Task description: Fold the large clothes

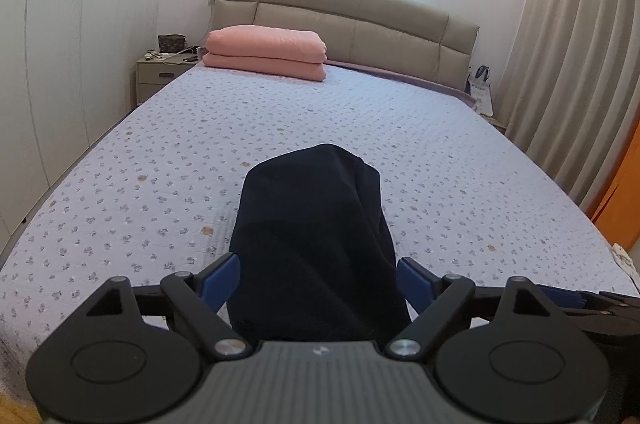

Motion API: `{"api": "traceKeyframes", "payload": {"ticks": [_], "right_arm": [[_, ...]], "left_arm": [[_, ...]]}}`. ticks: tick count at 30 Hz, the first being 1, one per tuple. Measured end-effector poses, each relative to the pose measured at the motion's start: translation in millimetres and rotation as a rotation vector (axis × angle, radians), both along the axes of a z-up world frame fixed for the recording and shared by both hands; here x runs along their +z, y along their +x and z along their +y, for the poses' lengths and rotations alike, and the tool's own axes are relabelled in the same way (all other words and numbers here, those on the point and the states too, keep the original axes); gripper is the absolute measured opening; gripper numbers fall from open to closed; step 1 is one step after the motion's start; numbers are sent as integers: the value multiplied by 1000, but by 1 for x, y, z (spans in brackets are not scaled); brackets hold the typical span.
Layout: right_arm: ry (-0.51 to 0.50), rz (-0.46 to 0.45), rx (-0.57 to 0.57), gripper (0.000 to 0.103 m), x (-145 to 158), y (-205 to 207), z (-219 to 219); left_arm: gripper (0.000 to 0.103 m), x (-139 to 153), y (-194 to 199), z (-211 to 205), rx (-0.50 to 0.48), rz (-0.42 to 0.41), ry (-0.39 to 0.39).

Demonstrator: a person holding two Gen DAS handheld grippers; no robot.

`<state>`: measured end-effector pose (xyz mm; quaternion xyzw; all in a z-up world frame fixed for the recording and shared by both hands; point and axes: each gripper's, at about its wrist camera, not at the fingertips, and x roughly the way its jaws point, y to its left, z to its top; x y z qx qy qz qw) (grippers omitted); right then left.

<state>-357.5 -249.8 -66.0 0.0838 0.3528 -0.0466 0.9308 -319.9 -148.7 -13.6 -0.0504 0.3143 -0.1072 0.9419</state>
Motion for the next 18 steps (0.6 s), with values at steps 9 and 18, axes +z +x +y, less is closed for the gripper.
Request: {"api": "traceKeyframes", "payload": {"ticks": [9, 18], "right_arm": [[8, -2, 9, 87, 1, -4, -4], [35, 8, 7, 87, -3, -5, -6]], "left_arm": [[88, 1, -2, -3, 13, -8, 28], [88, 5, -6, -7, 14, -27, 50]]}}
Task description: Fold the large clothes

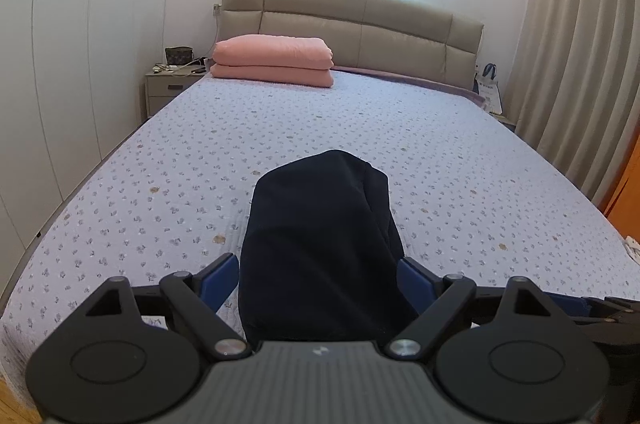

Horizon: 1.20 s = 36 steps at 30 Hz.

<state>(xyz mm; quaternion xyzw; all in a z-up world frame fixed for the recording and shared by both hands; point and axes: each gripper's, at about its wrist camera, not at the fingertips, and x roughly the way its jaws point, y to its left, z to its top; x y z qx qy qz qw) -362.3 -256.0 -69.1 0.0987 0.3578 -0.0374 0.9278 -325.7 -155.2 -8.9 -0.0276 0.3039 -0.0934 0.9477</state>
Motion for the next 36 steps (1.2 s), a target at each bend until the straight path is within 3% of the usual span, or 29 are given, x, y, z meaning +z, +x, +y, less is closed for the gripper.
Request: {"api": "traceKeyframes", "payload": {"ticks": [9, 15, 23, 29, 36], "right_arm": [[29, 6, -20, 87, -3, -4, -8], [114, -14, -48, 87, 0, -11, -18], [111, -17, -52, 87, 1, -14, -18], [87, -50, -33, 87, 4, -15, -11], [64, -55, -8, 87, 5, -13, -8]], "left_arm": [[88, 2, -4, 5, 15, -17, -22], [88, 5, -11, 5, 42, -42, -28], [88, 15, -14, 10, 72, -69, -24], [97, 15, -13, 13, 62, -57, -65], [97, 11, -9, 6, 76, -38, -19]]}}
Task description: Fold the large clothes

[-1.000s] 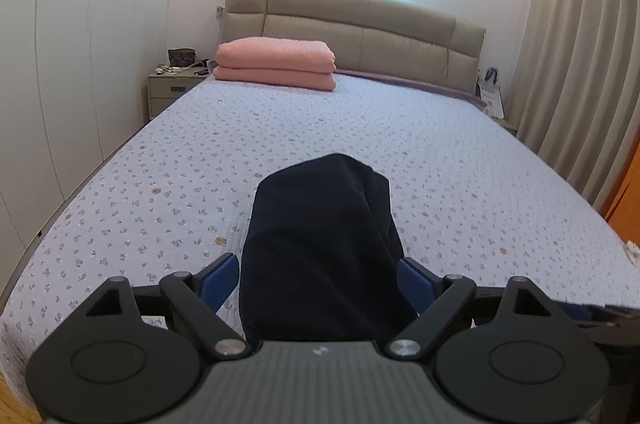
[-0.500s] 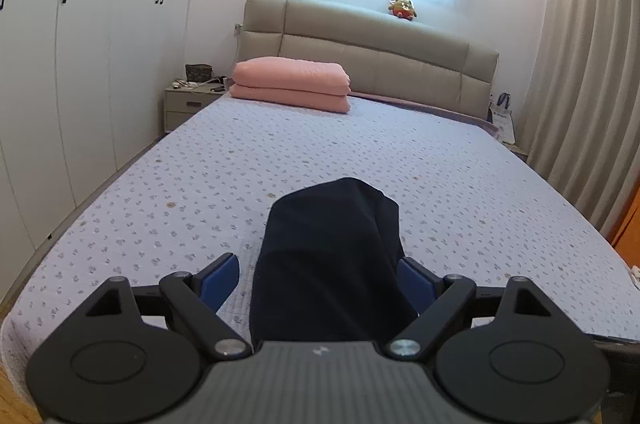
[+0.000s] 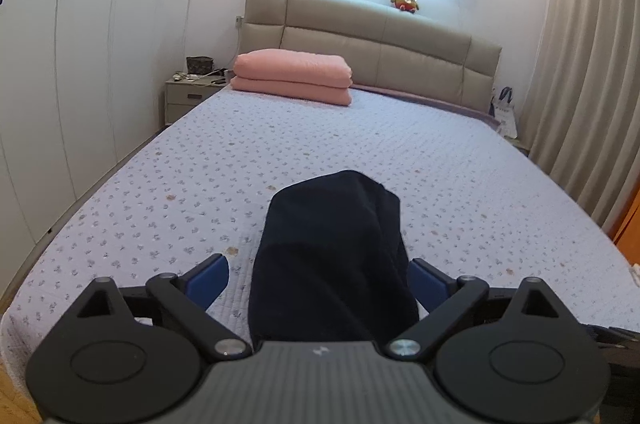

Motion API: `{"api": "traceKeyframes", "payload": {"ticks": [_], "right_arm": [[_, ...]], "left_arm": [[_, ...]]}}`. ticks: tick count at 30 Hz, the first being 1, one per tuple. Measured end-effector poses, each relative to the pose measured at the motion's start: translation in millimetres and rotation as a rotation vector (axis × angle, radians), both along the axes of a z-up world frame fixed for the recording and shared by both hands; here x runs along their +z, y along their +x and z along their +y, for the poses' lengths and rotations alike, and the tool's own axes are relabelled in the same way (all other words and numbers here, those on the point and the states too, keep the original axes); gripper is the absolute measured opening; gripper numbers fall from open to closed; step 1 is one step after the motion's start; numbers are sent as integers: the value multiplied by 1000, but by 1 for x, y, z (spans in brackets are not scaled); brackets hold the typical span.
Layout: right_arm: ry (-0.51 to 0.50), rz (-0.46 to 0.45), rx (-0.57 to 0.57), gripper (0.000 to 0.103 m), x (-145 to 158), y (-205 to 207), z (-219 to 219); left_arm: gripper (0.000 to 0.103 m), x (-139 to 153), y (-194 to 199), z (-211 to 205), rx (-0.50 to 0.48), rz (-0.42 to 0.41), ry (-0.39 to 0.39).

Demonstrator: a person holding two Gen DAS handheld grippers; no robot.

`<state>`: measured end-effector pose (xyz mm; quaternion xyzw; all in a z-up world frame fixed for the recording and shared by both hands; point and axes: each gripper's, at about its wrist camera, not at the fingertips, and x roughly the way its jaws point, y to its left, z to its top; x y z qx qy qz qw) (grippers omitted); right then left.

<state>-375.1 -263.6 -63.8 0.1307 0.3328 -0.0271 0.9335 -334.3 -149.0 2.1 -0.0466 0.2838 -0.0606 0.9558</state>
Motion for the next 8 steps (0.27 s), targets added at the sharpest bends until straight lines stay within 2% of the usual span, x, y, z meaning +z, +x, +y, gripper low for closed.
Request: {"api": "traceKeyframes", "payload": {"ticks": [3, 8], "right_arm": [[11, 12, -6, 87, -3, 3, -3], [16, 15, -25, 87, -5, 3, -8]], "left_arm": [[101, -2, 3, -2, 29, -2, 38], [99, -3, 1, 0, 46, -36, 60]]}}
